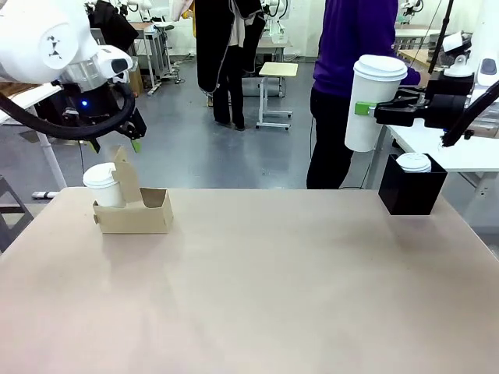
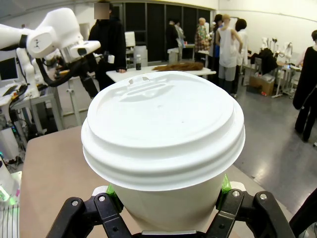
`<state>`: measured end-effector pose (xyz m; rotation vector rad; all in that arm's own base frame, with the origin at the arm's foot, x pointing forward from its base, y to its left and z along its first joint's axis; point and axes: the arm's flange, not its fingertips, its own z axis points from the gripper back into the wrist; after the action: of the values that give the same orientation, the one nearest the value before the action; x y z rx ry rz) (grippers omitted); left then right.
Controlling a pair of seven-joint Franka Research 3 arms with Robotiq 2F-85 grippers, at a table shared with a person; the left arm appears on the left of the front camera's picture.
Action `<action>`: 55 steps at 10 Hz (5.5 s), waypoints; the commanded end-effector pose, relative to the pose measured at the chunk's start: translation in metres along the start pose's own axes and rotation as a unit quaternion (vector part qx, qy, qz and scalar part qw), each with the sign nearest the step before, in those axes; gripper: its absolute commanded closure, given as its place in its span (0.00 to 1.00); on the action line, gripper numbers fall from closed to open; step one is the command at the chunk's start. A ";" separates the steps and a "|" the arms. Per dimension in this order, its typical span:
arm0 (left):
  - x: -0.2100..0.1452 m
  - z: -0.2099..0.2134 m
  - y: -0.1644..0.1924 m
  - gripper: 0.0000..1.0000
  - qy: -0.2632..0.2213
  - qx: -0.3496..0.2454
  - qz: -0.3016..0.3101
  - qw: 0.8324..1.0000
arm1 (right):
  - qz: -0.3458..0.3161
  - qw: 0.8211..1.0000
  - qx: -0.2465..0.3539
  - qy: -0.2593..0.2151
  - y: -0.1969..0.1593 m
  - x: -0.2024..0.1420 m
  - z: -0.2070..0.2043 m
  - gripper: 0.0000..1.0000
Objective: Pour a drink into a cup and package it in a carrier.
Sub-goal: Position the Cup Carrier in the center of the table.
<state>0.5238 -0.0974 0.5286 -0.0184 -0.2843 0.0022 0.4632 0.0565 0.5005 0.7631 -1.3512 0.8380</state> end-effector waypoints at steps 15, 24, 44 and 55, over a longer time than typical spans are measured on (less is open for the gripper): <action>0.015 -0.022 -0.004 0.00 0.007 0.029 0.042 0.999 | 0.009 1.000 -0.001 -0.007 0.000 0.002 -0.002 0.20; 0.026 -0.032 -0.004 1.00 -0.025 0.060 0.055 0.996 | 0.009 1.000 -0.001 -0.007 0.000 0.002 -0.002 0.20; -0.091 0.078 -0.153 0.98 -0.027 0.015 0.067 0.997 | 0.009 1.000 -0.001 -0.007 0.000 0.002 -0.002 0.20; -0.192 -0.010 -0.296 0.98 -0.025 0.031 0.009 0.999 | 0.009 1.000 -0.001 -0.007 0.000 0.002 -0.002 0.20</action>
<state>0.3410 -0.3892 0.4798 0.0283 -0.3242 0.0044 0.4631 0.0560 0.5003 0.7609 -1.3507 0.8377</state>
